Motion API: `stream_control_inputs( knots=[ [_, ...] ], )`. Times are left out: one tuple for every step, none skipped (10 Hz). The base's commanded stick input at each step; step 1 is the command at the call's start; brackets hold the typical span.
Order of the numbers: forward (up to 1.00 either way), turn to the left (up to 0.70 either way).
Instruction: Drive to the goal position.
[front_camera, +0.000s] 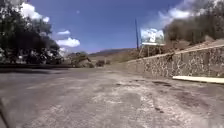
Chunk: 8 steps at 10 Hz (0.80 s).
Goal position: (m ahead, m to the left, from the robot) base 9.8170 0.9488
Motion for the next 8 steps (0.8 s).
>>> stream_control_inputs(
  knots=[
    [0.7, 0.0],
    [0.7, 0.0],
    [0.7, 0.0],
    [0.7, 0.0],
    [0.7, 0.0],
    [0.7, 0.0],
    [0.7, 0.0],
    [0.7, 0.0]
  ],
)
